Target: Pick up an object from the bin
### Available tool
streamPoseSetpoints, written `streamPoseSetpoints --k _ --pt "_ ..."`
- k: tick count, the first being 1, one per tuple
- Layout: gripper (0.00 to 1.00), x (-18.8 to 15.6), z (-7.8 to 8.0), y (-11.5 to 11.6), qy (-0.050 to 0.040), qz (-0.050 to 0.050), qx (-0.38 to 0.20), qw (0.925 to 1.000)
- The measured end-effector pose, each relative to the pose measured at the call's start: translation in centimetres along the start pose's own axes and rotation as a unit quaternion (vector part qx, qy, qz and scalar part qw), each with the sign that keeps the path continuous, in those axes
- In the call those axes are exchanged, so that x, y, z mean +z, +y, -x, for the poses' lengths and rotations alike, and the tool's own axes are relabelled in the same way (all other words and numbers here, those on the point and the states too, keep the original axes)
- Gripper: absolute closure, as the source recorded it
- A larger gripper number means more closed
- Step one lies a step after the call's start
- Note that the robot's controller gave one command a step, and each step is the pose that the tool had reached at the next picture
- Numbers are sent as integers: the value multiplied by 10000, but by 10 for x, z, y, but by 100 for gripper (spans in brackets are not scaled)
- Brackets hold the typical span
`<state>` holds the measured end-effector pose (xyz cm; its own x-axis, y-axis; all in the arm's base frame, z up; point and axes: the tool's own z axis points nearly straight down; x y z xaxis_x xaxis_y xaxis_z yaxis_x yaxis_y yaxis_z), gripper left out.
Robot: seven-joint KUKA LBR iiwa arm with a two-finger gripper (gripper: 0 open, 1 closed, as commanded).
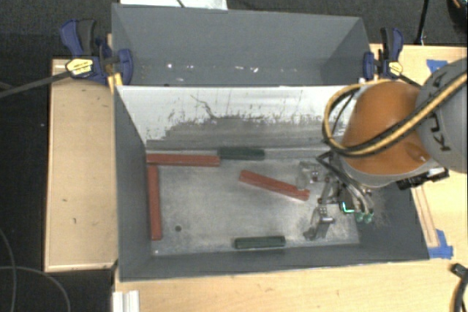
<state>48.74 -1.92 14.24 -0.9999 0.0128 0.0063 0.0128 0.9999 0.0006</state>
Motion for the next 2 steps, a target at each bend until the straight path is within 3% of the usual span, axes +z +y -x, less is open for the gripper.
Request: streamPoseSetpoints --k 1,2 --pt "0 74 71 3 -44 -2 -743 9972" --pt "100 71 71 3 -53 -3 -738 9973"
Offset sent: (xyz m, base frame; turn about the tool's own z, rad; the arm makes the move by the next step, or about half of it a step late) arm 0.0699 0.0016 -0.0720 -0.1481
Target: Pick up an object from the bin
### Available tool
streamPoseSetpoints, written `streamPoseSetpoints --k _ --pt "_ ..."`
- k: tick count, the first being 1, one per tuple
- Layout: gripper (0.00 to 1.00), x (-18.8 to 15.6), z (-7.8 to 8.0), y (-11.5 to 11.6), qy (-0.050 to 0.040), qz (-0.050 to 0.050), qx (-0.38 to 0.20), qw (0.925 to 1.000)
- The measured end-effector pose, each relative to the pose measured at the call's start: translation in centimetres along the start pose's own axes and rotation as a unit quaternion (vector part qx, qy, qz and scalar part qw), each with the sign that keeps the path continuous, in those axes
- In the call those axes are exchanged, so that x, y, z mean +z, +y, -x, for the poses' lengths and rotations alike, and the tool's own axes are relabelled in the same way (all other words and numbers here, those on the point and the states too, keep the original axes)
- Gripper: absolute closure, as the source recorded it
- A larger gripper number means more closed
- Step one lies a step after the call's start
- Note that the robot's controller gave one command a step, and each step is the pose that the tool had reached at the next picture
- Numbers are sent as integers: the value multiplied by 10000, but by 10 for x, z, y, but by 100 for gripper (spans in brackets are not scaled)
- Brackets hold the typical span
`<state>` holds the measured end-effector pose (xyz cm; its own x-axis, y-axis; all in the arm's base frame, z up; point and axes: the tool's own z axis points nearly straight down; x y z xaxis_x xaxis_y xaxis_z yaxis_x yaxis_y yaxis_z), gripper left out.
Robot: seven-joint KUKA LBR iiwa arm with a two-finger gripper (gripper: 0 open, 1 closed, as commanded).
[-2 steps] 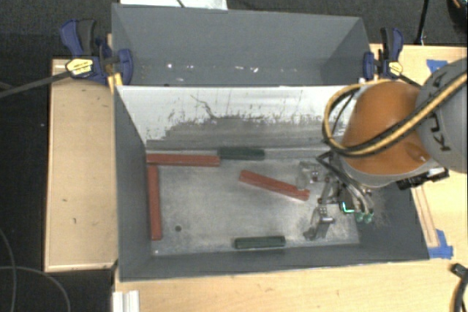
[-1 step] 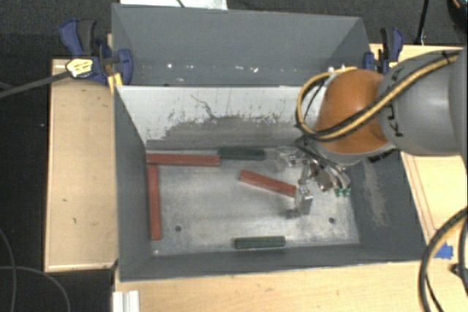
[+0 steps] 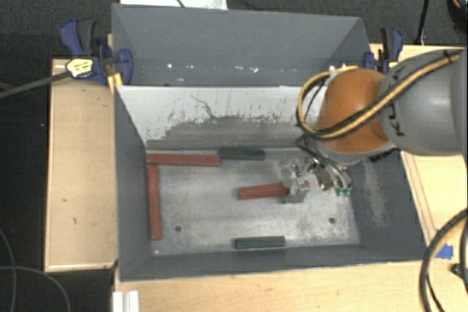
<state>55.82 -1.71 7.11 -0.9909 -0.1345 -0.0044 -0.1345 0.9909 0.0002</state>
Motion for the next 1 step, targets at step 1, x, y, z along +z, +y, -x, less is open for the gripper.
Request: streamPoseSetpoints --k 1 --pt "100 -209 -61 24 -26 -9 -1111 9938"
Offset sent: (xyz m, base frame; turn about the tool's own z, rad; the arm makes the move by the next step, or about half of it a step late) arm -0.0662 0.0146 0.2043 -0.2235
